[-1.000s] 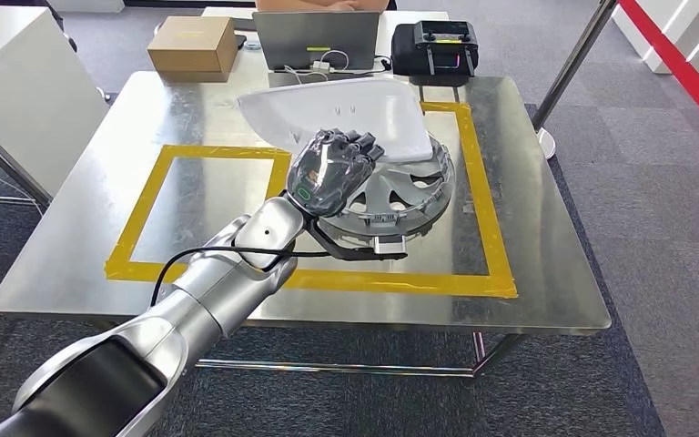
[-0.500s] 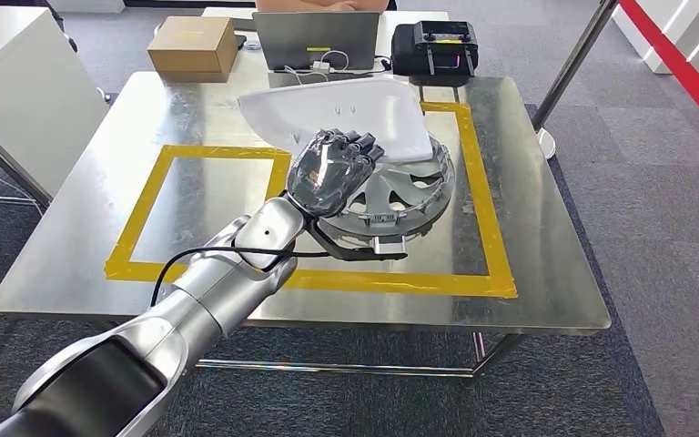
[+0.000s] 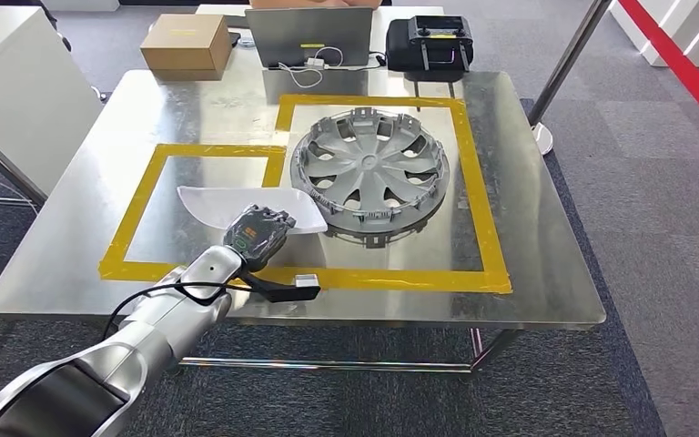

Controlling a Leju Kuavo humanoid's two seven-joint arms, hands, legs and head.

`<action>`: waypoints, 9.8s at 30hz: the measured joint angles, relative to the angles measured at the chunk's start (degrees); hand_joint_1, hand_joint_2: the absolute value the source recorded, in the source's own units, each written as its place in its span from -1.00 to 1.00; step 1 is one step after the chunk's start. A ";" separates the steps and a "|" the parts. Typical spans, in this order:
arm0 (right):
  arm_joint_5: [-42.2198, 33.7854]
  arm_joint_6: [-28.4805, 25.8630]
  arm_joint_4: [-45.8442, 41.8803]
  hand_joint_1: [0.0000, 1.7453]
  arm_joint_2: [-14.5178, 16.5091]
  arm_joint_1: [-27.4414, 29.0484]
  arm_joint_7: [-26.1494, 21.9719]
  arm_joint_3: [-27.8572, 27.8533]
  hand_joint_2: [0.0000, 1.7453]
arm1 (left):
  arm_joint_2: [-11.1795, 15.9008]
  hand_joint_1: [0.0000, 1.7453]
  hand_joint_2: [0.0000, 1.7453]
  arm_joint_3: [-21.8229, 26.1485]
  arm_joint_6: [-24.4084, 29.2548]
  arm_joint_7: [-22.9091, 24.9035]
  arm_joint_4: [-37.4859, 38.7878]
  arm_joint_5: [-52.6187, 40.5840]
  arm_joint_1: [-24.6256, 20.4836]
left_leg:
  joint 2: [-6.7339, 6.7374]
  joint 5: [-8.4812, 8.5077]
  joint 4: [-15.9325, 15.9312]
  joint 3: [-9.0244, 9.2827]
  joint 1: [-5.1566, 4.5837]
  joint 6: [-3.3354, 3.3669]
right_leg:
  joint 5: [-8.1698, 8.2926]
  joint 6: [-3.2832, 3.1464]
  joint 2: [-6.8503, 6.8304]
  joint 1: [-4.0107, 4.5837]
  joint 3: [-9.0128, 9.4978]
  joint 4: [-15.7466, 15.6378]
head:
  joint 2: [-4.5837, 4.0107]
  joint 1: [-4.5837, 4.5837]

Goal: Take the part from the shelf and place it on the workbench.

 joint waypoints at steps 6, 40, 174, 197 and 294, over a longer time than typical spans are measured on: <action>-0.11 -0.10 0.00 -1.00 0.05 0.03 0.01 -0.07 -1.00 | 0.01 1.00 1.00 0.32 -0.65 -0.02 1.84 -0.24 -0.53 | 0.01 0.01 -0.01 -0.01 0.01 -0.02 | 0.06 -0.07 0.01 0.00 -0.01 -0.02 | 0.00 0.00; 0.91 1.39 0.00 -1.00 -0.01 0.01 0.70 -0.37 -1.00 | 1.95 1.00 1.00 3.51 0.72 6.28 4.15 -0.29 -2.73 | 0.02 0.16 -0.02 -0.01 0.19 -0.21 | 0.22 -0.29 0.02 0.18 -0.01 -0.01 | 0.00 0.00; 3.84 3.92 0.00 -1.00 -0.30 -0.06 1.35 -1.75 -1.00 | 8.58 -1.00 -1.00 5.23 -2.53 10.42 6.32 -2.15 -2.91 | -0.11 -4.93 18.42 -11.21 0.93 -1.79 | -6.25 -2.08 0.63 -0.23 3.14 3.55 | 0.00 0.57; 1.97 3.45 0.00 -1.00 -0.48 0.46 0.11 -3.38 -1.00 | 8.32 -1.00 -1.00 5.45 -3.94 9.00 6.55 -2.75 -2.02 | 5.79 0.44 1.62 -1.19 0.25 -0.80 | -6.13 -0.18 -1.86 -0.29 3.84 2.85 | 0.00 0.90; 5.11 4.58 0.00 -1.00 -0.34 0.41 -2.86 -4.04 -1.00 | 10.35 -1.00 -1.00 9.03 -8.79 13.43 7.06 1.18 1.68 | -1.17 -4.04 13.23 -8.45 1.32 -2.48 | -5.56 -1.13 -0.44 -0.84 5.39 1.06 | 0.00 -0.21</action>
